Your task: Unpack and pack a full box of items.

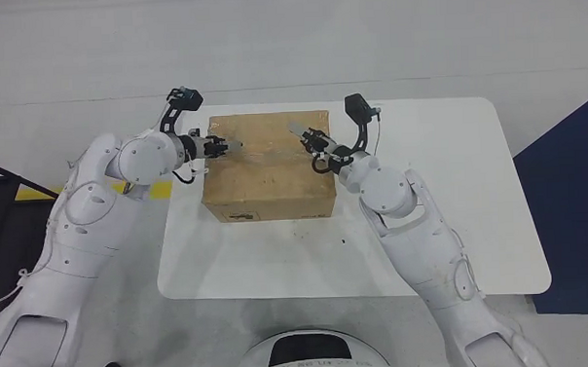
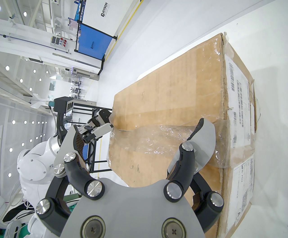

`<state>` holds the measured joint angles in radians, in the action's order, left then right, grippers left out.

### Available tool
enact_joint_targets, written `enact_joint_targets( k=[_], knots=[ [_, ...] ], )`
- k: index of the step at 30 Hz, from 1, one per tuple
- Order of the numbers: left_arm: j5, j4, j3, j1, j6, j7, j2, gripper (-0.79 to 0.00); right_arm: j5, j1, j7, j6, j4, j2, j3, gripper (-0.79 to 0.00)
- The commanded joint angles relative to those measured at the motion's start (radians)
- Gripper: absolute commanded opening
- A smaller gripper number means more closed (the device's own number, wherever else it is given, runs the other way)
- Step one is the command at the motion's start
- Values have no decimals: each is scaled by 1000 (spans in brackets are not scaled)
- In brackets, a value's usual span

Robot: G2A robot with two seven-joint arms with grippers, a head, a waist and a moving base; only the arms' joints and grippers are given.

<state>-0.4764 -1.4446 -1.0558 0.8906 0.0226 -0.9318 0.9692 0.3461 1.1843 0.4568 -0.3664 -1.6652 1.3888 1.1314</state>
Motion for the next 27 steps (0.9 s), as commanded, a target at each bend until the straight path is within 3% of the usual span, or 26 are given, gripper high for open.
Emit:
enact_joint_targets(
  k=[1,11,18,22,27],
  knots=[
    [33,13,-31,12,36,-17,-7,0,0,0,0,0,0,0,0,0],
    [2,-44,-188,183,36,-22,-51,0,0,0,0,0,0,0,0,0],
    [111,-128,-309,295,127,23,-70,0,0,0,0,0,0,0,0,0],
    [340,-78,-407,350,201,70,-73,0,0,0,0,0,0,0,0,0],
    [504,5,-510,393,184,76,-80,0,0,0,0,0,0,0,0,0]
  ],
)
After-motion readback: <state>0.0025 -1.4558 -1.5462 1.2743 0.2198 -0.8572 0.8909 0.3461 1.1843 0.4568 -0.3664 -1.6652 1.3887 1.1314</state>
